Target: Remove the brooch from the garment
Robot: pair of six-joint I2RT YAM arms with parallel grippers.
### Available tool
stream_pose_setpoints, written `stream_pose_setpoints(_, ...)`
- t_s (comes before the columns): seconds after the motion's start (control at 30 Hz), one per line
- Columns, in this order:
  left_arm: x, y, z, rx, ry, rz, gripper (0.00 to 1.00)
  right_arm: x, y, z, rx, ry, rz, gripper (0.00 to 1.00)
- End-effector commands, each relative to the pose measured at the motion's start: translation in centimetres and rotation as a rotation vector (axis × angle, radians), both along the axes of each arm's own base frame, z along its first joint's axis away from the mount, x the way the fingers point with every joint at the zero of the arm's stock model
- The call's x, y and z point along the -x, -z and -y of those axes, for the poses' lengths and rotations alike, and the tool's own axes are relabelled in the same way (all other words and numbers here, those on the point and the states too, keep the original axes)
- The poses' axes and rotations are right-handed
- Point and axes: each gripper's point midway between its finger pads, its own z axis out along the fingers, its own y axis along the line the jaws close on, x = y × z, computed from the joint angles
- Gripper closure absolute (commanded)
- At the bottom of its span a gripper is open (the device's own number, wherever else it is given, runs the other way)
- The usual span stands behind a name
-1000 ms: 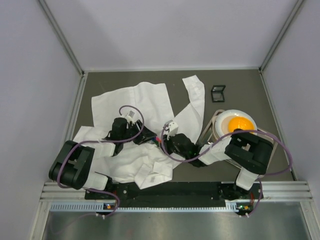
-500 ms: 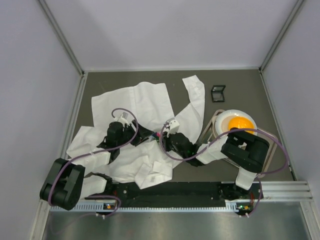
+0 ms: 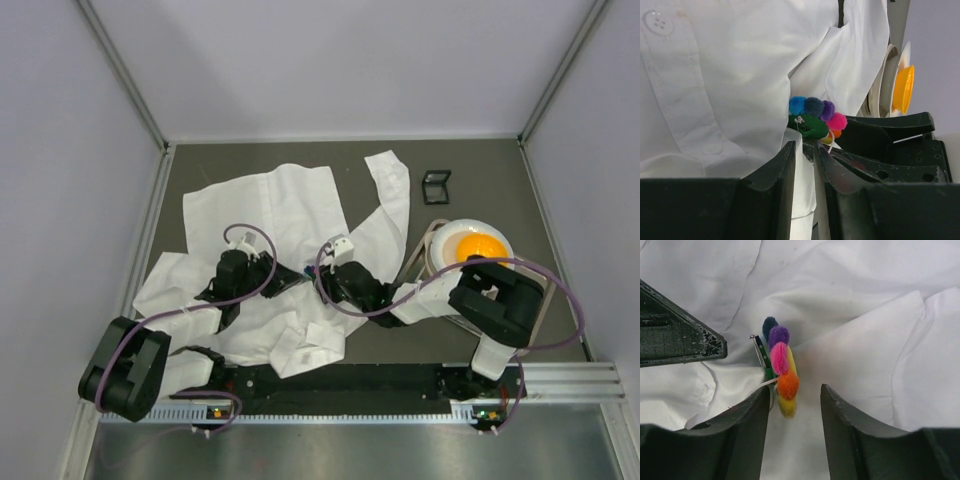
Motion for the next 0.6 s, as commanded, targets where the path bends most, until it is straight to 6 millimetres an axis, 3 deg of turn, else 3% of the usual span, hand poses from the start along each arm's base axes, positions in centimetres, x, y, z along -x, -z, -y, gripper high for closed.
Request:
stream_pose_setpoints(0.0, -0.2, -0.4, -0.1, -0.007, -0.004, 0.041, 0.76, -0.4, -3.3, -1.0, 0.017, -0.057, 0.054, 0.51)
stream_pose_setpoints(0.23, -0.2, -0.1, -0.5, -0.032, -0.020, 0.043, 0.85, -1.1, -3.6, -1.7, 0.146, -0.142, 0.109, 0.34)
stream_pose_setpoints(0.47, -0.2, 0.3, -0.6, -0.053, -0.031, 0.039, 0.92, -1.4, -4.8, -2.0, 0.149, -0.139, 0.123, 0.38)
stream_pose_setpoints(0.57, -0.4, 0.5, -0.3, -0.048, -0.024, 0.036, 0.94, -1.3, -4.6, -0.9, 0.193, -0.107, 0.089, 0.39)
